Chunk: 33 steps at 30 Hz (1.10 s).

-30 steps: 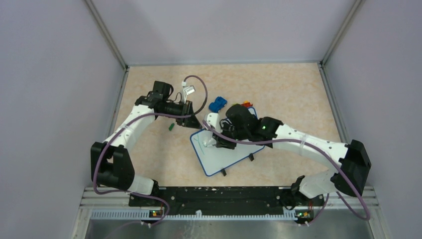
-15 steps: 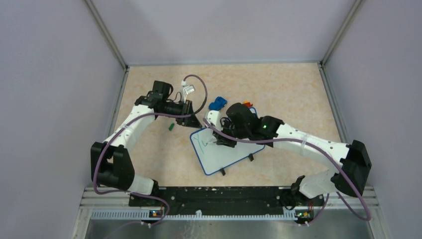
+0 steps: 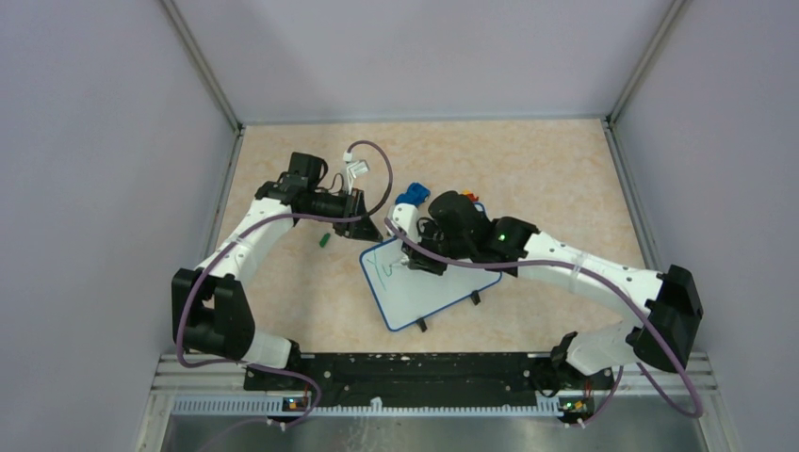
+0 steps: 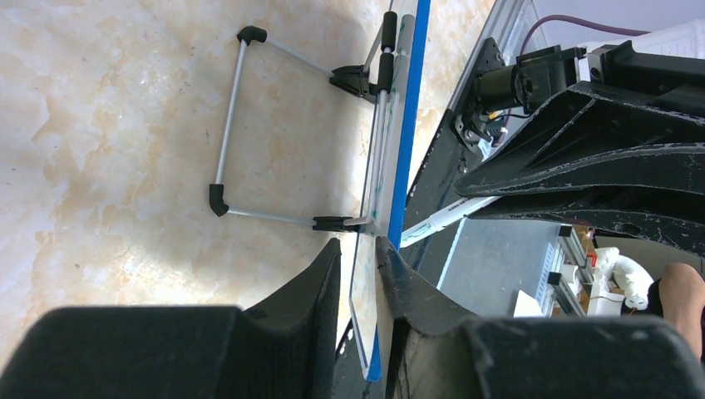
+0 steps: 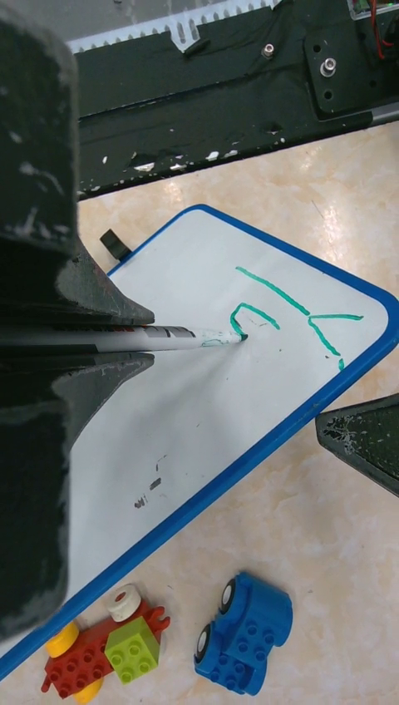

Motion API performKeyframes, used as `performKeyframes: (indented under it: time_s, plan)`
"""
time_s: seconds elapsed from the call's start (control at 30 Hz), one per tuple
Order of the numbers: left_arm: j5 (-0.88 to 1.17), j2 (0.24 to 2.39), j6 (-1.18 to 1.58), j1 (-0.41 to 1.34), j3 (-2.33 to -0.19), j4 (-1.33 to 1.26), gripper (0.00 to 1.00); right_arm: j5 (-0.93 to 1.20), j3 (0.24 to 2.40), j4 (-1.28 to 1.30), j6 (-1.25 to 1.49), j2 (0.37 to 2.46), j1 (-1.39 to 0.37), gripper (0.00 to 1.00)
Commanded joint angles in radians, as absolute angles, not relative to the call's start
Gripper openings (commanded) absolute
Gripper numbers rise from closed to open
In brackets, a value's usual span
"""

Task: Write a sentence on the whiteboard

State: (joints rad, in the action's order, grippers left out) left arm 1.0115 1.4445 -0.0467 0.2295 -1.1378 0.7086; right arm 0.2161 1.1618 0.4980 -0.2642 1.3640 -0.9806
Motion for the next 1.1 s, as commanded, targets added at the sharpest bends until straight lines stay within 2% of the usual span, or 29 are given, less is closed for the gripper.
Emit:
performKeyframes:
  time_s: [0.0, 0.77, 1.07]
  plan:
    - [1.043, 1.431, -0.042, 0.230, -1.127, 0.700, 0.27, 0.172, 1.221, 0.438, -0.252, 1.380, -0.962, 0.00]
    - [1.037, 1.428, -0.044, 0.230, -1.116, 0.698, 0.27, 0.189, 1.226, 0.433, -0.259, 1.411, -1.013, 0.00]
    - [1.029, 1.420, -0.036, 0.229, -1.117, 0.693, 0.27, 0.312, 1.232, 0.483, -0.247, 1.314, -0.952, 0.00]
